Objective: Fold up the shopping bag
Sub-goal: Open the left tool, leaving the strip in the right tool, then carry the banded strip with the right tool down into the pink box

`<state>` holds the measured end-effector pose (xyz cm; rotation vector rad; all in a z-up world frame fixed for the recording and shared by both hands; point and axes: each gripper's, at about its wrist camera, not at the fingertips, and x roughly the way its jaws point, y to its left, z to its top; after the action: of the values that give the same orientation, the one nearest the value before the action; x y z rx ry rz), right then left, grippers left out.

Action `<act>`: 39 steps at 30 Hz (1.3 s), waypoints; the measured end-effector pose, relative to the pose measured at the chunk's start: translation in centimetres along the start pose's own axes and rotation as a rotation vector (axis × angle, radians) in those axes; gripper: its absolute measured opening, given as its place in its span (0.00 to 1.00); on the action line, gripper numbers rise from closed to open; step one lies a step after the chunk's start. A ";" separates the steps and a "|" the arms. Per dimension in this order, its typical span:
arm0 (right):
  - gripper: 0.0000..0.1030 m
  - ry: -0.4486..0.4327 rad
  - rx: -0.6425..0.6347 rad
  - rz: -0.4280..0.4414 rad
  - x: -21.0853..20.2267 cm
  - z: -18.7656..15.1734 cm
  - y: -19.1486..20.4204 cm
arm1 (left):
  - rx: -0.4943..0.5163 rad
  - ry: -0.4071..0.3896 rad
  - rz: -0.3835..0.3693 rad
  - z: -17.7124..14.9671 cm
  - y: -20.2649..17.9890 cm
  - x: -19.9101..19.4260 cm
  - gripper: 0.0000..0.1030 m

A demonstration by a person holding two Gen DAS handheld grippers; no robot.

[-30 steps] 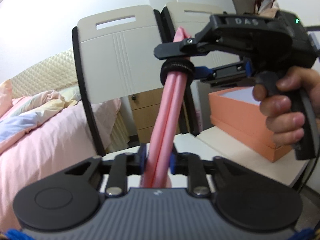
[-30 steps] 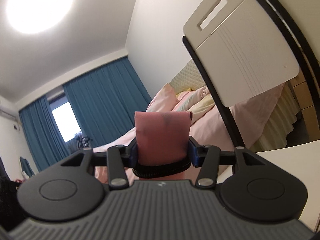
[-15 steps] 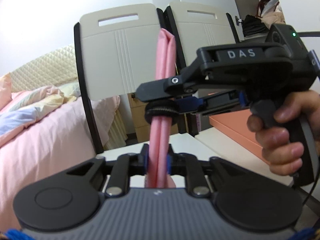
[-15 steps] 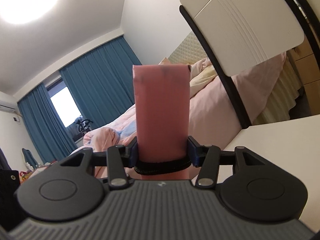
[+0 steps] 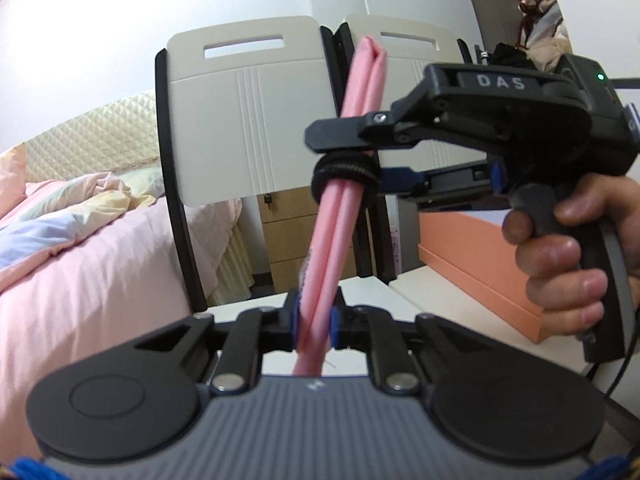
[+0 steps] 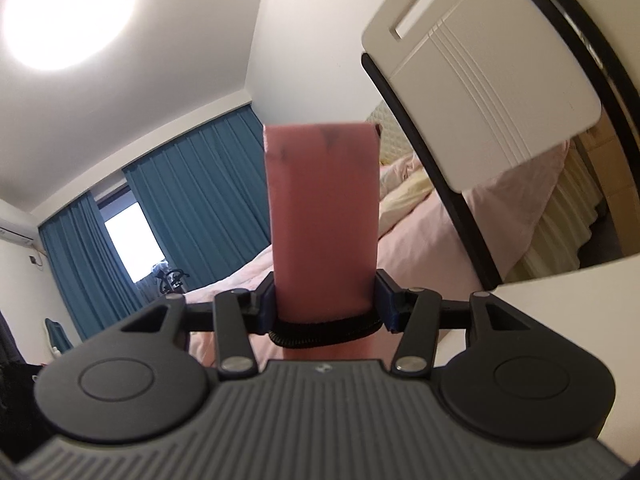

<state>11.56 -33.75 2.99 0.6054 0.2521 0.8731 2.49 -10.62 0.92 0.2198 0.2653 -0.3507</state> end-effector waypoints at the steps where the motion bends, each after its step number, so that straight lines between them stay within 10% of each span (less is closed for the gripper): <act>1: 0.51 0.011 0.002 -0.004 0.2 -0.2 0.0 | -0.001 0.003 -0.001 0.0 0.0 0.0 0.15; 14: 0.50 -0.050 -0.067 -0.105 0.1 0.5 1.0 | -0.038 0.009 -0.009 0.4 0.6 0.4 0.32; 25: 0.50 -0.218 -0.316 -0.388 -3.3 1.7 5.6 | -0.128 -0.004 -0.015 0.9 1.8 0.1 0.89; 39: 0.51 -0.322 -0.489 -0.709 -8.2 -3.6 11.6 | -0.307 0.146 0.134 2.2 3.4 -0.1 1.00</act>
<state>-2.63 -33.02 6.71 0.1599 -0.0498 0.1264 4.17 -8.00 3.56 -0.0398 0.4414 -0.1576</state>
